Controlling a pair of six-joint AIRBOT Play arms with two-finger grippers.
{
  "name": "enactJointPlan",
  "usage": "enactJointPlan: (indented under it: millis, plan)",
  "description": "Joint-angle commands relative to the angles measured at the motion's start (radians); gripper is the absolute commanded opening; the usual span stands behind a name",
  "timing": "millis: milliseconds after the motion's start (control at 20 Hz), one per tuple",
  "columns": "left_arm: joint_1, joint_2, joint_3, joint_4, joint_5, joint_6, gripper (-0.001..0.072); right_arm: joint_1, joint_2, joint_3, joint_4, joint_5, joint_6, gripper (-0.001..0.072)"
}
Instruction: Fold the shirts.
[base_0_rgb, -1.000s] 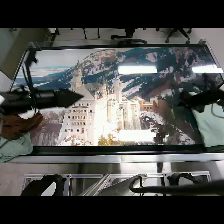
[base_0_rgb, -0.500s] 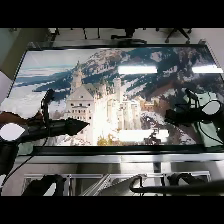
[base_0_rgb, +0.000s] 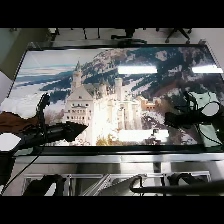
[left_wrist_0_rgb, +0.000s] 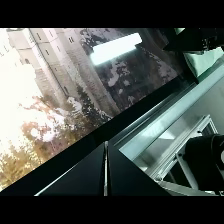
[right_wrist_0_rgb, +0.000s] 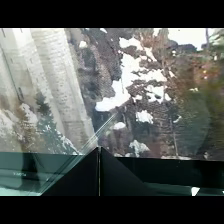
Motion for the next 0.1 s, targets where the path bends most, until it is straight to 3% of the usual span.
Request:
enactJointPlan:
  millis: [0, 50]
  plan:
    - [-0.001, 0.006, -0.001, 0.000, 0.002, 0.000, 0.0018, 0.001, 0.001, 0.000, 0.000, 0.002, 0.001, 0.0016]
    - [0.000, 0.006, -0.001, 0.000, 0.002, 0.000, 0.0018, 0.001, 0.001, 0.000, 0.000, 0.003, 0.001, 0.0016]
